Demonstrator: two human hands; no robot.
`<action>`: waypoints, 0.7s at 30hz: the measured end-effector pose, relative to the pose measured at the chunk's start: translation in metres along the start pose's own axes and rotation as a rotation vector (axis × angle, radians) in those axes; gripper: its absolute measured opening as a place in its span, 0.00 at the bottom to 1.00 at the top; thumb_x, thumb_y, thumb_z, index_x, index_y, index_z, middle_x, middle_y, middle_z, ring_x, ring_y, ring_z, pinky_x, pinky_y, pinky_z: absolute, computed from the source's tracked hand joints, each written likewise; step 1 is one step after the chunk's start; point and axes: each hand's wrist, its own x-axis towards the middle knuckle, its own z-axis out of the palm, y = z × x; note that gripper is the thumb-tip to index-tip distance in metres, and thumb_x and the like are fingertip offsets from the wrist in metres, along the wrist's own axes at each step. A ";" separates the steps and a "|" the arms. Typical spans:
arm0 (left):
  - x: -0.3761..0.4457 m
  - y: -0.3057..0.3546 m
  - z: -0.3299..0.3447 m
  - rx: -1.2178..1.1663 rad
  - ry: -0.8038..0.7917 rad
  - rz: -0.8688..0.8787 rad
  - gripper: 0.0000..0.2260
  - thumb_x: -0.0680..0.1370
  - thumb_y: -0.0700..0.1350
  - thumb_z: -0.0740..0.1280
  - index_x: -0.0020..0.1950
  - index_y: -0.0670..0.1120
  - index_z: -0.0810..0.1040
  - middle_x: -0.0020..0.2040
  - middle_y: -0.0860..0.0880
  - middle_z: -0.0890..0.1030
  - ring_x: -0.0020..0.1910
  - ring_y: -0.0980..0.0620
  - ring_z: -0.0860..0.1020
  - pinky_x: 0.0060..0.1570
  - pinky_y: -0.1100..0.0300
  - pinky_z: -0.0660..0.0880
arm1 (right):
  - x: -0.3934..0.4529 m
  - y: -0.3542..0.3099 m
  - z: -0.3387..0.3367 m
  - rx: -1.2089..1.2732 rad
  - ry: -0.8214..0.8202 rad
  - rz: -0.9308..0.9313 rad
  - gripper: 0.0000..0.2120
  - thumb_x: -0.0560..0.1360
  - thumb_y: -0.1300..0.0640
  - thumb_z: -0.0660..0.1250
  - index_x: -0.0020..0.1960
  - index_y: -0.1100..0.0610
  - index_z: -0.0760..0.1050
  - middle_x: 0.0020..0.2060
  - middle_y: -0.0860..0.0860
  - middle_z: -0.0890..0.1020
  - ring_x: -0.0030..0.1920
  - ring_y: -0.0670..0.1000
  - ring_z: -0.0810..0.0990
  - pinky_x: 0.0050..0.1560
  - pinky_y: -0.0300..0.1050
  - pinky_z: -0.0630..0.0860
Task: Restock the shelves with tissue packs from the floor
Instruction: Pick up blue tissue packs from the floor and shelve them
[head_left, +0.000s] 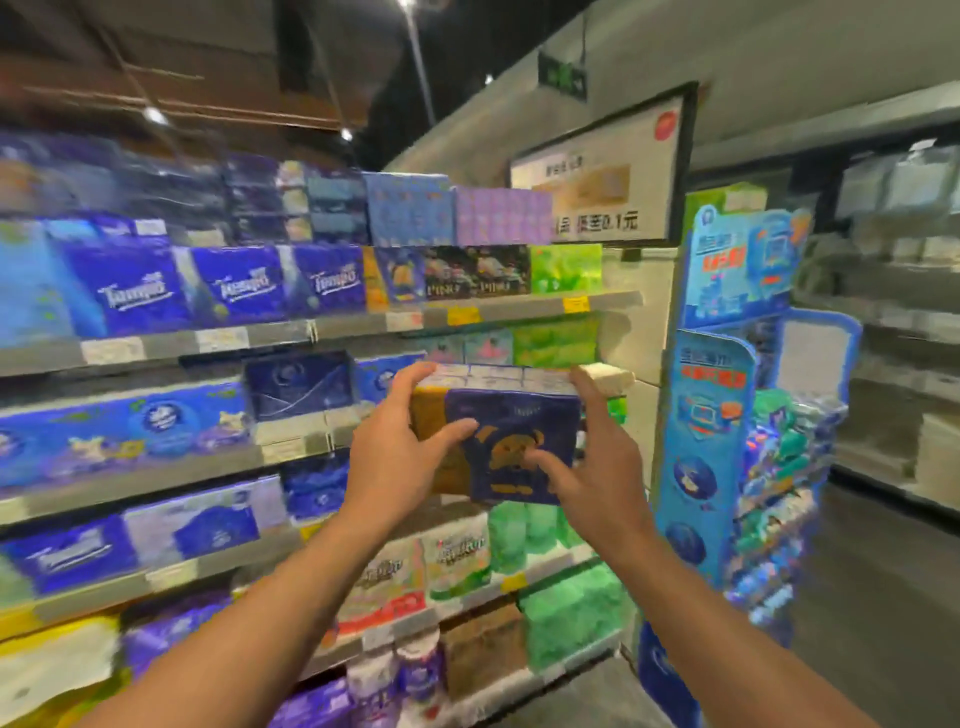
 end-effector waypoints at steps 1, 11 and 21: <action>0.010 -0.007 -0.005 0.023 0.026 0.005 0.29 0.68 0.58 0.76 0.66 0.63 0.67 0.51 0.53 0.81 0.49 0.49 0.80 0.51 0.49 0.77 | 0.013 0.001 0.015 0.023 0.003 -0.015 0.47 0.66 0.55 0.79 0.76 0.39 0.56 0.62 0.47 0.79 0.58 0.48 0.79 0.53 0.46 0.78; 0.158 -0.074 0.038 0.205 0.177 0.085 0.35 0.70 0.51 0.77 0.71 0.62 0.63 0.61 0.53 0.79 0.55 0.49 0.78 0.55 0.49 0.77 | 0.173 0.091 0.138 0.228 0.071 -0.123 0.45 0.68 0.61 0.78 0.75 0.41 0.58 0.63 0.52 0.78 0.61 0.52 0.77 0.57 0.55 0.78; 0.343 -0.124 0.098 0.292 0.282 0.053 0.41 0.71 0.49 0.77 0.77 0.61 0.56 0.65 0.59 0.74 0.60 0.56 0.76 0.58 0.55 0.77 | 0.382 0.156 0.234 0.202 0.111 -0.335 0.40 0.68 0.66 0.74 0.76 0.53 0.62 0.66 0.55 0.75 0.63 0.56 0.74 0.60 0.45 0.70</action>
